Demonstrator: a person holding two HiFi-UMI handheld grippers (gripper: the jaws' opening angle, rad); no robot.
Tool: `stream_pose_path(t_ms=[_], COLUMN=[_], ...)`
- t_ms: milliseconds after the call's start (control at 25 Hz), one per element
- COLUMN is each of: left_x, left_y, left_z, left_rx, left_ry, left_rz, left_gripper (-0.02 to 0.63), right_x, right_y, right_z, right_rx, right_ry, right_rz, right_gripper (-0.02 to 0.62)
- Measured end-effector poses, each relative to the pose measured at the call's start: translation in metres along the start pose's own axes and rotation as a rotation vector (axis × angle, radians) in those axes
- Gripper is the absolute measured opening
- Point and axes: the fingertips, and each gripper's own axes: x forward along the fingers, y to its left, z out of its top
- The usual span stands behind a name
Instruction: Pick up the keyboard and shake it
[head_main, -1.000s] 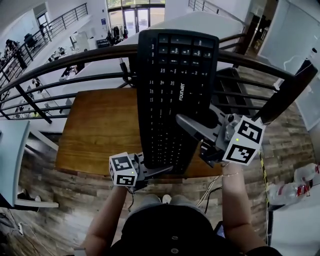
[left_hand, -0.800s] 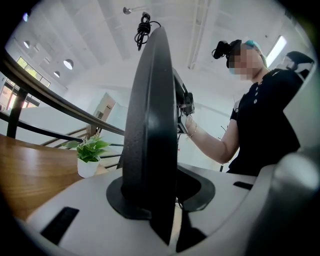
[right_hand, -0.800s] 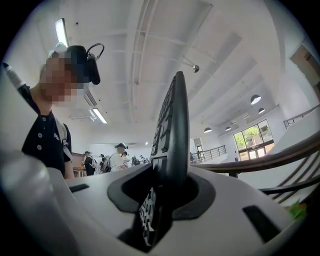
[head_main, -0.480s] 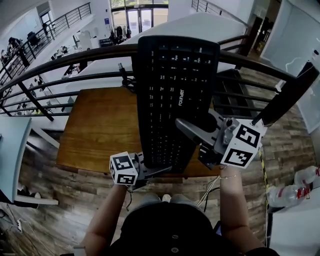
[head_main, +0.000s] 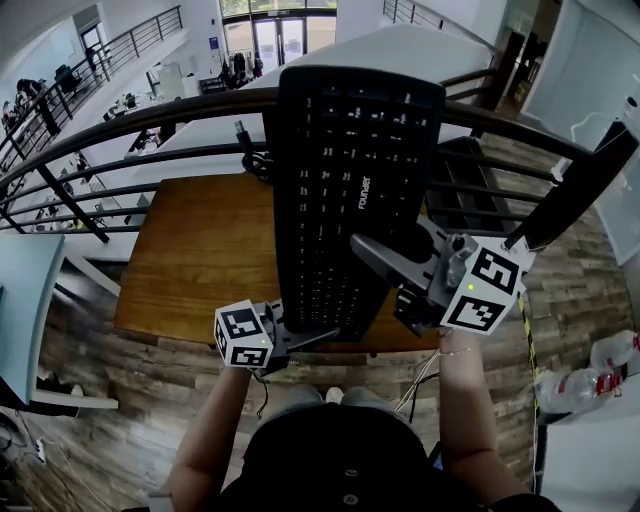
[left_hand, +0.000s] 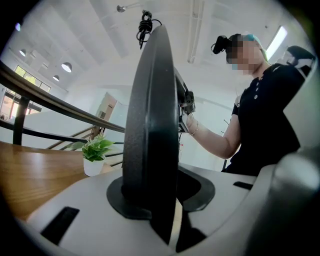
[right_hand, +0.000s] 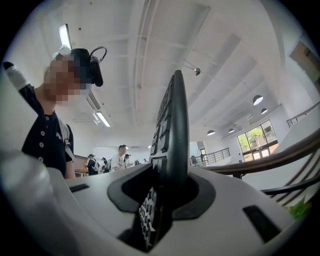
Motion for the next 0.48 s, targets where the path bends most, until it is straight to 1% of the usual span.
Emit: stream_pose_path(t_ms=[160,480], left_x=[-0.014,-0.048], left_y=[0.005,0.012], left_z=[0.001,0.005], left_rx=[0.018,0.067], left_ry=[0.03,0.122], left_rz=[0.047,0.159], left_gripper=[0.118,0.115], right_x=[0.007,0.019], right_y=[0.001,-0.001], right_z=[-0.001,-0.003], right_rx=[-0.001,0.075], right_ry=[-0.041,-0.131], right_rz=[0.025,0.1], right_gripper=[0.129,0.133])
